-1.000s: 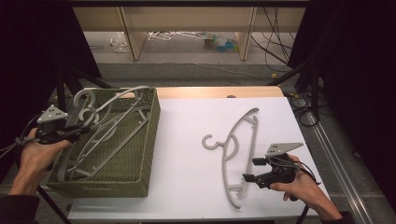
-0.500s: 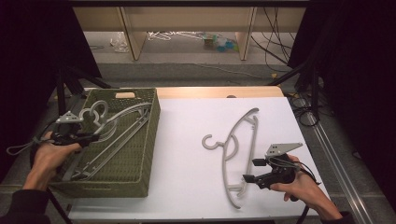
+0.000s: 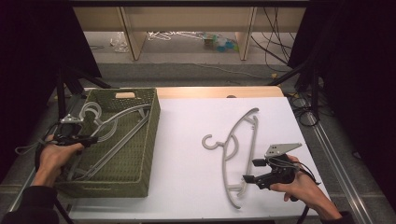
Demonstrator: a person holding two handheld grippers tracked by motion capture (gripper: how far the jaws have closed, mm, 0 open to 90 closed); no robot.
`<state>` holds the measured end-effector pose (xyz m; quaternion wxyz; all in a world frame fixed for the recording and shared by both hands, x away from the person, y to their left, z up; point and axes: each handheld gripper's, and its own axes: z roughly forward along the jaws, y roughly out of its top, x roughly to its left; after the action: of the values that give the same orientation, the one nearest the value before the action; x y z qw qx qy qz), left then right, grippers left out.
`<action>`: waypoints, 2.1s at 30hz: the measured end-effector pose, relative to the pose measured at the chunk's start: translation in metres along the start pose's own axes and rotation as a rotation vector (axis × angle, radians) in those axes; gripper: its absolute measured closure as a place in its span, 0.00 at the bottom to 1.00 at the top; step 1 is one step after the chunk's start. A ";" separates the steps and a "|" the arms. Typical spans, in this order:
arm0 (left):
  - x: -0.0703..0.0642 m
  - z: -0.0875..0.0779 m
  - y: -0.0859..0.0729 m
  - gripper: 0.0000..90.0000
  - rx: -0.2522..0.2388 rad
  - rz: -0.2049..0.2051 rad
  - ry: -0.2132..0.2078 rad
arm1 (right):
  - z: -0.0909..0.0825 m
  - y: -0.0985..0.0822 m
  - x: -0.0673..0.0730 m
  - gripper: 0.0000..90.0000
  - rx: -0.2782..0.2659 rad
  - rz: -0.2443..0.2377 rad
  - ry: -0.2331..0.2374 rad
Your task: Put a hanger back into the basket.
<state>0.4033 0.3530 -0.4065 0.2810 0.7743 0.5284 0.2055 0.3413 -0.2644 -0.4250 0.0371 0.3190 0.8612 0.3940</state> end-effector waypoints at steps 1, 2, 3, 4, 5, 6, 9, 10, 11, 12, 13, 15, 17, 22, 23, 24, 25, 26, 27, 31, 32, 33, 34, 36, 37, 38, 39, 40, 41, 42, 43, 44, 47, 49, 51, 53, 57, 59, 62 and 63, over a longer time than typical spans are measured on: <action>-0.001 0.000 0.000 0.80 0.003 0.004 0.011 | 0.001 0.000 -0.001 0.28 -0.003 -0.010 -0.005; -0.002 0.001 -0.001 0.79 -0.002 0.008 0.019 | 0.000 0.000 0.000 0.28 0.001 0.002 -0.001; -0.002 0.001 -0.001 0.79 -0.002 0.008 0.019 | 0.000 0.000 0.000 0.28 0.001 0.002 -0.001; -0.003 0.000 -0.001 0.79 0.005 0.013 0.028 | 0.000 0.000 0.001 0.28 0.003 0.007 -0.002; -0.003 0.001 -0.001 0.78 0.014 0.020 0.043 | 0.000 0.000 0.001 0.28 0.003 0.007 -0.001; -0.001 0.001 -0.002 0.76 0.042 0.030 0.071 | 0.001 0.000 0.000 0.28 -0.002 -0.006 -0.007; 0.002 0.002 -0.002 0.69 0.025 -0.012 0.090 | 0.000 -0.001 0.001 0.28 0.002 0.000 -0.003; 0.002 0.001 -0.002 0.69 0.010 -0.015 0.085 | 0.001 -0.001 0.001 0.28 -0.001 -0.007 -0.005; 0.001 -0.001 -0.001 0.67 0.004 -0.013 0.087 | 0.001 0.000 0.000 0.28 -0.004 -0.009 -0.005; 0.000 -0.004 0.000 0.64 -0.003 -0.019 0.097 | 0.001 0.000 0.000 0.28 -0.003 -0.009 -0.005; -0.002 -0.007 0.001 0.61 -0.021 -0.027 0.110 | 0.001 0.000 0.000 0.28 -0.002 -0.008 -0.006; -0.003 -0.013 0.003 0.59 -0.038 -0.017 0.099 | 0.000 -0.001 0.000 0.28 0.005 0.002 -0.002; -0.010 -0.027 0.008 0.54 -0.093 -0.018 0.092 | 0.001 0.000 0.000 0.28 0.002 0.004 -0.006; -0.033 -0.045 0.015 0.43 -0.208 -0.027 0.042 | 0.001 0.000 0.001 0.27 -0.003 0.010 -0.013; -0.040 -0.047 0.016 0.41 -0.240 -0.032 0.020 | 0.001 0.000 0.000 0.27 -0.003 0.010 -0.014; -0.046 -0.050 0.017 0.40 -0.246 -0.018 0.011 | 0.001 0.000 0.000 0.27 -0.003 0.011 -0.015; -0.055 -0.053 0.018 0.39 -0.269 -0.016 0.000 | 0.001 0.000 0.000 0.27 -0.005 0.010 -0.018; -0.062 -0.054 0.018 0.36 -0.280 -0.019 -0.005 | 0.001 0.000 0.000 0.27 -0.010 0.007 -0.021; -0.072 -0.057 0.019 0.35 -0.302 -0.007 -0.013 | 0.001 0.000 0.000 0.27 -0.011 0.009 -0.024; -0.108 -0.062 0.019 0.29 -0.368 0.022 -0.076 | 0.002 -0.001 0.000 0.27 -0.022 0.022 -0.039; -0.115 -0.062 0.020 0.29 -0.382 0.031 -0.089 | 0.002 -0.001 0.000 0.27 -0.026 0.021 -0.042; -0.115 -0.062 0.020 0.27 -0.382 0.031 -0.089 | 0.002 -0.001 0.000 0.27 -0.026 0.021 -0.042; -0.134 -0.061 0.021 0.26 -0.399 0.045 -0.126 | 0.003 0.000 0.000 0.26 -0.039 0.018 -0.059; -0.142 -0.061 0.021 0.26 -0.409 0.055 -0.146 | 0.003 0.000 0.001 0.26 -0.035 0.020 -0.063; -0.152 -0.060 0.022 0.25 -0.421 0.058 -0.172 | 0.003 0.001 0.002 0.26 -0.038 0.020 -0.068; -0.163 -0.058 0.022 0.25 -0.439 0.067 -0.201 | 0.004 0.001 0.002 0.26 -0.039 0.016 -0.068; -0.170 -0.057 0.022 0.25 -0.444 0.070 -0.210 | 0.004 0.001 0.002 0.26 -0.043 0.006 -0.078; -0.176 -0.056 0.022 0.25 -0.452 0.069 -0.219 | 0.005 0.002 0.002 0.26 -0.049 0.002 -0.078; -0.181 -0.055 0.022 0.25 -0.455 0.075 -0.225 | 0.005 0.002 0.003 0.26 -0.050 0.006 -0.080; -0.181 -0.055 0.022 0.25 -0.455 0.075 -0.225 | 0.004 0.002 0.004 0.26 -0.048 0.013 -0.076; -0.193 -0.050 0.019 0.25 -0.448 0.089 -0.244 | 0.005 0.002 0.004 0.26 -0.050 0.002 -0.073; -0.198 -0.047 0.018 0.25 -0.450 0.105 -0.246 | 0.005 0.002 0.004 0.26 -0.049 0.003 -0.072; -0.213 -0.041 0.012 0.25 -0.448 0.120 -0.282 | 0.006 0.002 0.003 0.25 -0.051 -0.003 -0.080; -0.217 -0.040 0.011 0.25 -0.453 0.128 -0.285 | 0.006 0.002 0.003 0.25 -0.052 -0.003 -0.080; -0.227 -0.038 0.008 0.25 -0.457 0.139 -0.300 | 0.006 0.002 0.004 0.25 -0.053 0.003 -0.078; -0.233 -0.036 0.005 0.25 -0.447 0.150 -0.313 | 0.005 0.002 0.004 0.25 -0.053 0.001 -0.076; -0.245 -0.028 -0.006 0.24 -0.427 0.178 -0.332 | 0.005 0.001 0.005 0.25 -0.051 0.006 -0.074; -0.246 -0.025 -0.009 0.24 -0.421 0.179 -0.335 | 0.006 0.001 0.004 0.25 -0.055 -0.004 -0.078; -0.250 -0.017 -0.021 0.24 -0.405 0.194 -0.338 | 0.006 0.001 0.006 0.25 -0.055 0.001 -0.085; -0.250 -0.017 -0.021 0.24 -0.405 0.194 -0.338 | 0.006 0.002 0.006 0.25 -0.052 0.000 -0.083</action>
<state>0.2890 0.1288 -0.4130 0.4934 0.7727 0.3454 0.2008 0.3395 -0.2560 -0.4272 0.0812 0.3341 0.8484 0.4025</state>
